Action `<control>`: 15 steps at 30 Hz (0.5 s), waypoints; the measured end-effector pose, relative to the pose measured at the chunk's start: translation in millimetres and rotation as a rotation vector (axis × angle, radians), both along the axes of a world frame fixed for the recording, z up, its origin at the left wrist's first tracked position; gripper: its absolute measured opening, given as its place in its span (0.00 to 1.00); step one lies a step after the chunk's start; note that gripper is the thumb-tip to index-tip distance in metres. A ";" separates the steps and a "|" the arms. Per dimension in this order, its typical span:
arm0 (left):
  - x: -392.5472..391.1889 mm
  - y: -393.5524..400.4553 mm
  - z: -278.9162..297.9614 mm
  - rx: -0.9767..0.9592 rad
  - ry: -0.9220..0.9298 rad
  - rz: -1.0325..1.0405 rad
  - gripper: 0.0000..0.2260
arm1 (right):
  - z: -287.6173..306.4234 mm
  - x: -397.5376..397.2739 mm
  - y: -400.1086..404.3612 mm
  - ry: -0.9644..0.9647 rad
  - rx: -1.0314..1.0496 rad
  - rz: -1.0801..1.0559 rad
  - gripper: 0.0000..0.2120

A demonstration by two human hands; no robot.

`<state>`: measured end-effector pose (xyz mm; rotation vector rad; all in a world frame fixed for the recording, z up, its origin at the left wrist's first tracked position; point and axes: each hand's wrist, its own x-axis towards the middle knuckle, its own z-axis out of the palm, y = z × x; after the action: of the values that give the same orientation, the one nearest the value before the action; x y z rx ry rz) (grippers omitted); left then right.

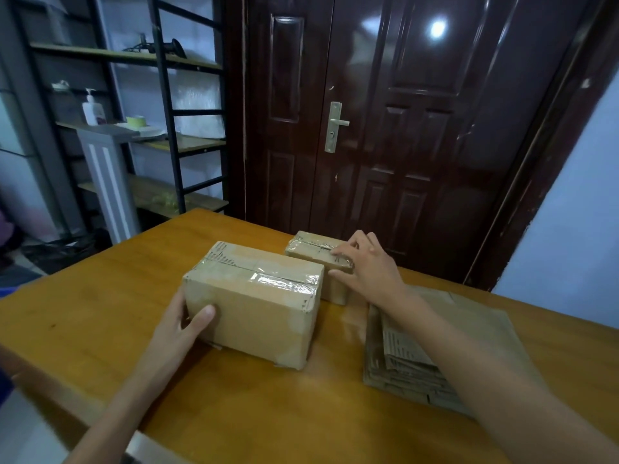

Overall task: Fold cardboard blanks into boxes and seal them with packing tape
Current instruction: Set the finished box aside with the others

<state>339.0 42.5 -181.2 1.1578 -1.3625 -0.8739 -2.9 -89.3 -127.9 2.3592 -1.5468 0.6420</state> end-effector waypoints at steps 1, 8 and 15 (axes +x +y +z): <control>1.1 -0.3 -1.2 0.008 0.001 0.003 0.33 | -2.6 0.4 3.8 -0.003 -0.031 -0.012 0.21; 2.4 -0.1 -0.4 0.013 0.018 0.033 0.38 | 2.5 4.0 22.4 0.011 -0.145 0.036 0.22; 2.3 1.3 0.3 0.030 0.013 0.059 0.28 | 8.8 -0.2 30.2 -0.077 -0.039 0.007 0.29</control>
<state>341.3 43.8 -180.9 1.2077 -1.3024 -0.8612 -3.1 -59.1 -119.0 2.3382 -1.5430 0.7668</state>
